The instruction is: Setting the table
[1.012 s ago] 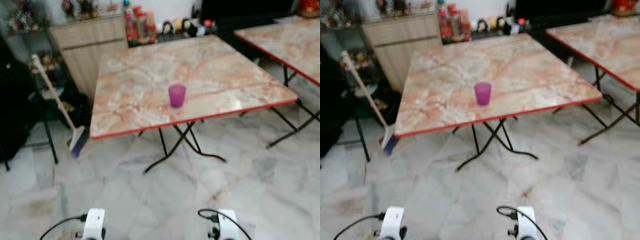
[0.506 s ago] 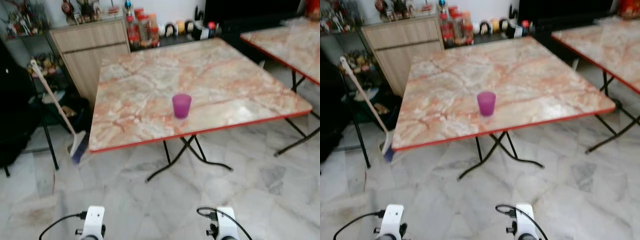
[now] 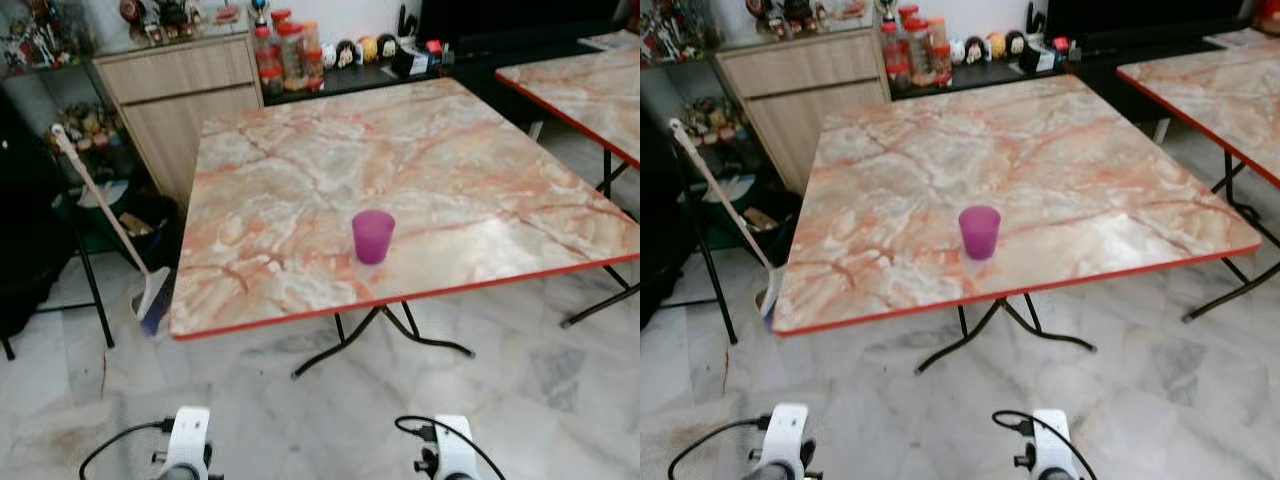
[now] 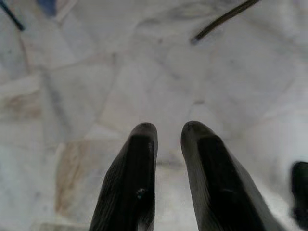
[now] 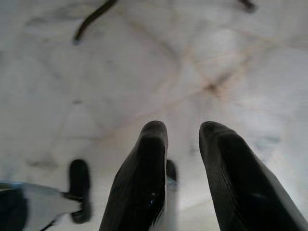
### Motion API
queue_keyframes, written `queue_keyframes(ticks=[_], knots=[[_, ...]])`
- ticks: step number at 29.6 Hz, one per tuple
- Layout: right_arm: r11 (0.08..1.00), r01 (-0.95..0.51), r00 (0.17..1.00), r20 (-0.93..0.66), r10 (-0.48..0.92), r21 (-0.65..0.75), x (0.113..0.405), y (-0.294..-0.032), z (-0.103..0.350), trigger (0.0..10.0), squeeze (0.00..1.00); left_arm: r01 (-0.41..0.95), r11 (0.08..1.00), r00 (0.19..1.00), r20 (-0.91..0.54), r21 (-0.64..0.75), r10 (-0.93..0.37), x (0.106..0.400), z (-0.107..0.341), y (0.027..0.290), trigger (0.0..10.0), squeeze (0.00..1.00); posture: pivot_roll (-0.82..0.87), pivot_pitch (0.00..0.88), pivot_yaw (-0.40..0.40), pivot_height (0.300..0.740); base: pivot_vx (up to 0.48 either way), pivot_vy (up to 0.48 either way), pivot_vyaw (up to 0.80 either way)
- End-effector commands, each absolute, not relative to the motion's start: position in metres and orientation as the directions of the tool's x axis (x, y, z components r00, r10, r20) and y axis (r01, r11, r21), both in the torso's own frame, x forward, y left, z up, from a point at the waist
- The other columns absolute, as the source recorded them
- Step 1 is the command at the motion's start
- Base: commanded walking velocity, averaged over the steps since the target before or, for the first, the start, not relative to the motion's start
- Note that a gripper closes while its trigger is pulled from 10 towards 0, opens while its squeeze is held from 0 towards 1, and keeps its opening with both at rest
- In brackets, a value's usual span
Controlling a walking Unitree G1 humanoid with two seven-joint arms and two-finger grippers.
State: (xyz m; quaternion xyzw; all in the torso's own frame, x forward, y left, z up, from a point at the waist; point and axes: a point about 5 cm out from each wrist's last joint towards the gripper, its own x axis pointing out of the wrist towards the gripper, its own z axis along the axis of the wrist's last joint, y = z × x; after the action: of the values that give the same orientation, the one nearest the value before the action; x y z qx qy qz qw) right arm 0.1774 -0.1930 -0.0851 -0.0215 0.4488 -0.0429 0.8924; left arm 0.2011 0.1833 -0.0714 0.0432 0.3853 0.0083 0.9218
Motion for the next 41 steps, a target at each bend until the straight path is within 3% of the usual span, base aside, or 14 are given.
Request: queue_keyframes(ticks=[1, 28, 41], knots=[[0.997, 0.047, 0.591, -0.803, -0.074, -0.057, 0.1771, -0.184, -0.0864, 10.0, 0.0, 0.006, 0.994, 0.681, -0.728, 0.111, 0.077, 0.1928, -0.0746, 0.1953, 10.0, 0.0, 0.0, 0.0, 0.076, 0.74, 0.0, 0.0, 0.0], [0.996, 0.071, 0.587, -0.806, -0.079, -0.046, 0.1777, -0.1833, -0.0865, 10.0, 0.0, 0.035, 0.99, 0.677, -0.732, 0.136, 0.077, 0.1933, -0.0747, 0.1944, 10.0, 0.0, 0.0, 0.0, 0.075, 0.74, 0.0, 0.0, 0.0], [0.997, 0.056, 0.586, -0.807, -0.075, -0.052, 0.1772, -0.1823, -0.0868, 10.0, 0.0, 0.034, 0.989, 0.671, -0.737, 0.141, 0.081, 0.1908, -0.0759, 0.1955, 10.0, 0.0, 0.0, 0.0, 0.077, 0.74, 0.0, -0.349, 0.0]])
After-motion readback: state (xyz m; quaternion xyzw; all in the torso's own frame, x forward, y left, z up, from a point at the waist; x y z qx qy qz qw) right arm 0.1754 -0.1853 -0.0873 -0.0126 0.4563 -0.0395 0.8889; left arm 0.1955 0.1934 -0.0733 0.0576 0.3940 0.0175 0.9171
